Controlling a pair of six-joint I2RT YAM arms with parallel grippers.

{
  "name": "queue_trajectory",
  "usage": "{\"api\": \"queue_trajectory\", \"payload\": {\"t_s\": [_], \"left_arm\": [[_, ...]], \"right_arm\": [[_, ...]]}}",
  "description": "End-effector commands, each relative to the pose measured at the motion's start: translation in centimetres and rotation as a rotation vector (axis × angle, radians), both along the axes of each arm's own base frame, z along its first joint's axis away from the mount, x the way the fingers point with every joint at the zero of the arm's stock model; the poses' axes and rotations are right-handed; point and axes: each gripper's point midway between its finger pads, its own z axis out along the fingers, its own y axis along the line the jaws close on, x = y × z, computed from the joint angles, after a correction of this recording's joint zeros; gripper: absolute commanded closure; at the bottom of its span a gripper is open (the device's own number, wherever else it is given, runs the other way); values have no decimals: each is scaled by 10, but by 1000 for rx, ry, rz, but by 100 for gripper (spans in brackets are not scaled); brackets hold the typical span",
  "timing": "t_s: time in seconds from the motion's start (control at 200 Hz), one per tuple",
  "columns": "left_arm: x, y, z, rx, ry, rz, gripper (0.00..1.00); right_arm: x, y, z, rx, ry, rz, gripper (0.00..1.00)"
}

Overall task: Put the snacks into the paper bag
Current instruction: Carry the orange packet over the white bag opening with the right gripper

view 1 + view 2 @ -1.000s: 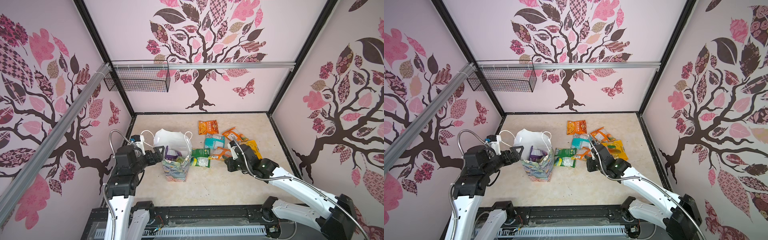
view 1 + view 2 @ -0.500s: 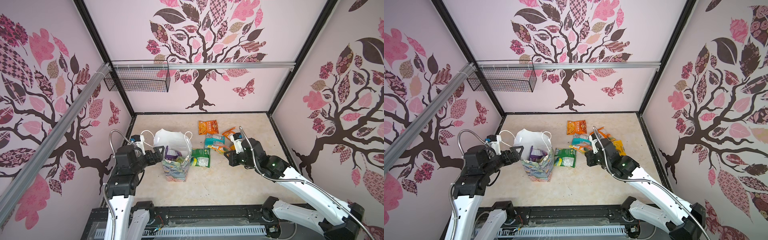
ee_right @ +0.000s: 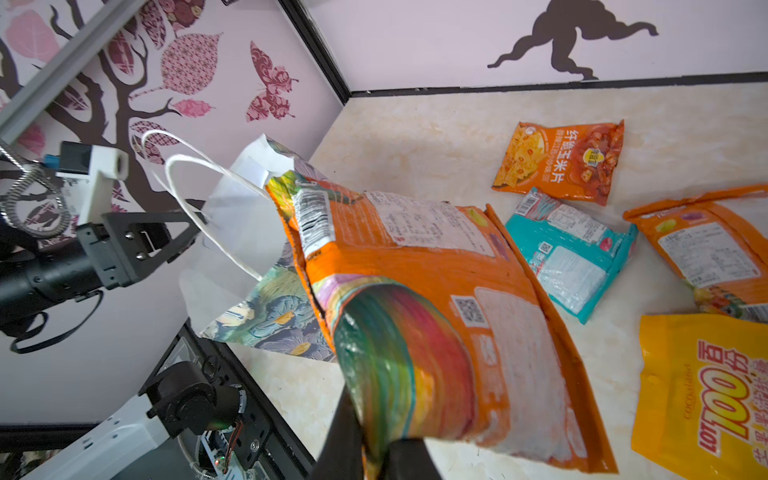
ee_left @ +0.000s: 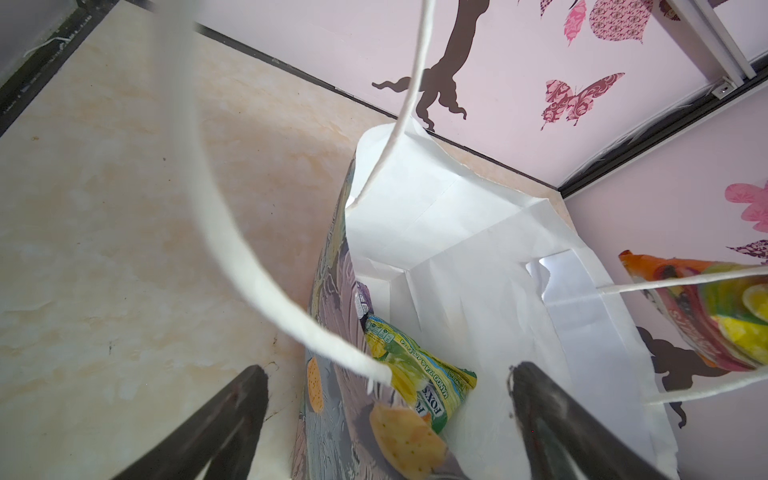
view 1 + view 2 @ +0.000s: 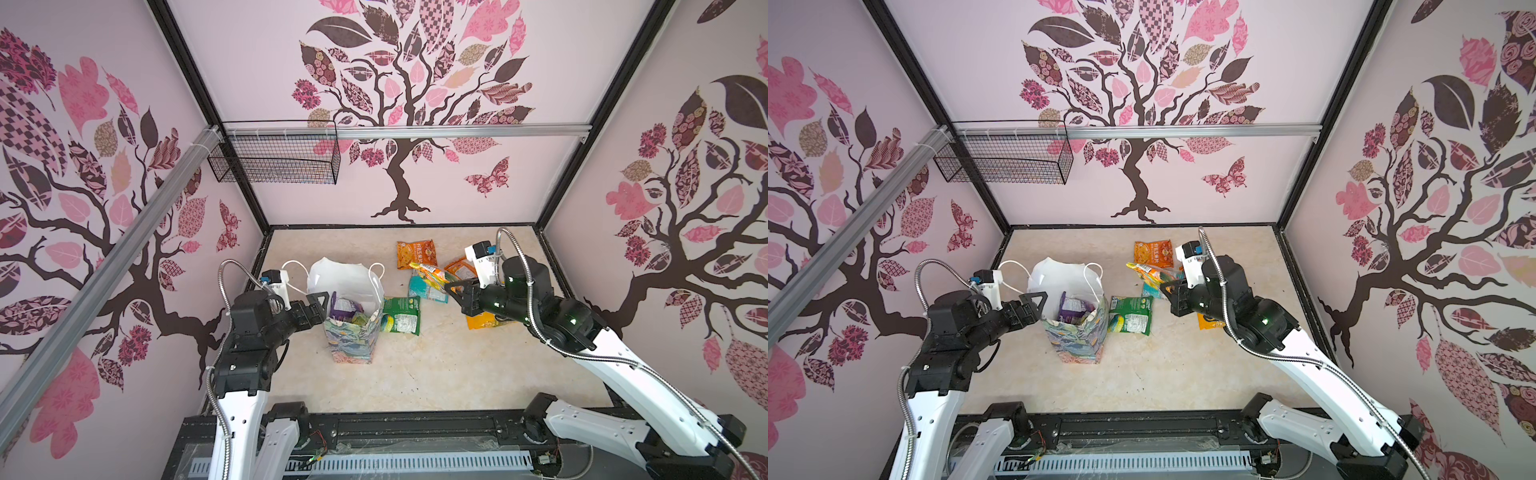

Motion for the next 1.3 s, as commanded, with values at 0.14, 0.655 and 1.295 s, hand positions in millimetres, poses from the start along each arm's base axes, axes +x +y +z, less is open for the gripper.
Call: {"api": "queue_trajectory", "payload": {"t_s": [0.14,0.655,1.295], "left_arm": [[1,-3,-9,0,19,-18,5],[1,-2,-10,3,20,-16,5],[0,-2,-10,5,22,-16,3]], "right_arm": [[0,16,64,86,-114,75,100],[-8,77,155,181,-264,229,100],[-50,184,182,120,-330,464,100]]}}
